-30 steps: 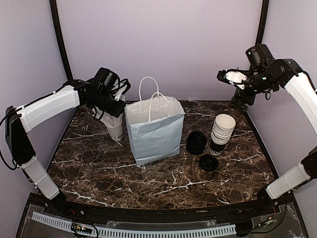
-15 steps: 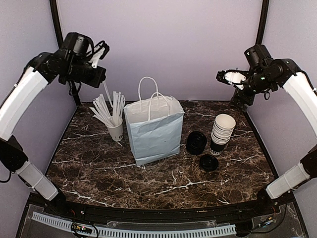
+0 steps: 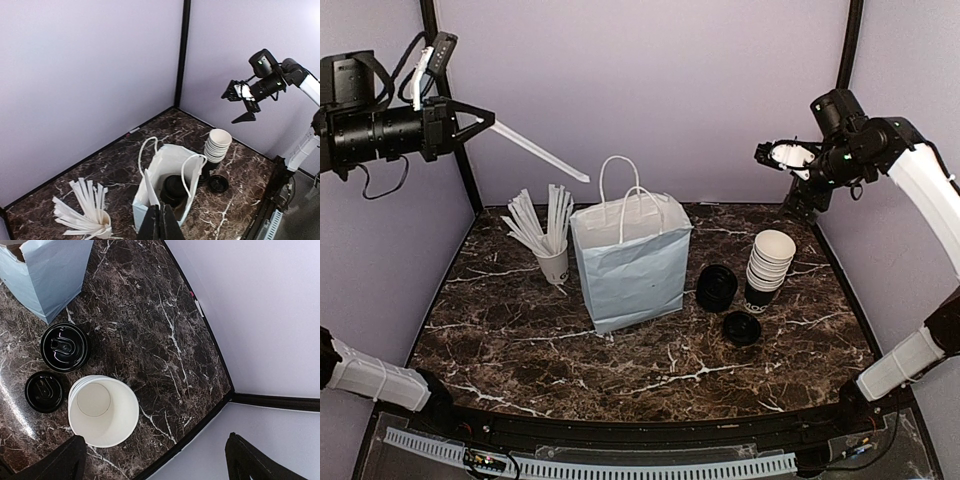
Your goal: Pack the takeout coffee
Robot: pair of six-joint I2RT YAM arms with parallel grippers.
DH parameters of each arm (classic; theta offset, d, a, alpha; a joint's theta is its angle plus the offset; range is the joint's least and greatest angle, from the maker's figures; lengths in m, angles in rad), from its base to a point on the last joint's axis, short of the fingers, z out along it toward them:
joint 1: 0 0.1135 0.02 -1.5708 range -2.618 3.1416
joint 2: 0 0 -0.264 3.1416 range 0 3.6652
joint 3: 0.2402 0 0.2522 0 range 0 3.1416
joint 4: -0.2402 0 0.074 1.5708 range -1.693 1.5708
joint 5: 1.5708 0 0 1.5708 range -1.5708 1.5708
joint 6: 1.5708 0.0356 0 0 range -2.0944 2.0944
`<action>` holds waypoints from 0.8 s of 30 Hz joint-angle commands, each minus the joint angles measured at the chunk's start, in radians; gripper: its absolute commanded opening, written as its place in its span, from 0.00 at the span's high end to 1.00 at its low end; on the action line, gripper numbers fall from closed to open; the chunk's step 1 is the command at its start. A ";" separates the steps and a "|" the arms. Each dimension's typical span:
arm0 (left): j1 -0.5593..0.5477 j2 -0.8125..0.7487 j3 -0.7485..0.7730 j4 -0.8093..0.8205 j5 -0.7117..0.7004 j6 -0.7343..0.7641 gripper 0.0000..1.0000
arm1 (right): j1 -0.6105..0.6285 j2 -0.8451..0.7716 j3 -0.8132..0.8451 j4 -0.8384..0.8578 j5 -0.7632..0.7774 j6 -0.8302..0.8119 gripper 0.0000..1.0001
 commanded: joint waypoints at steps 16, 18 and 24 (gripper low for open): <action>0.001 0.102 -0.332 0.262 0.149 -0.136 0.06 | -0.320 -0.027 0.140 0.196 -0.159 0.255 0.01; 0.002 0.047 -0.363 0.292 0.026 -0.100 0.02 | -0.381 -0.093 0.034 0.295 -0.239 0.289 0.01; 0.003 -0.076 -0.486 0.304 -0.358 -0.036 0.01 | -0.452 -0.260 -0.208 0.531 -0.338 0.522 0.01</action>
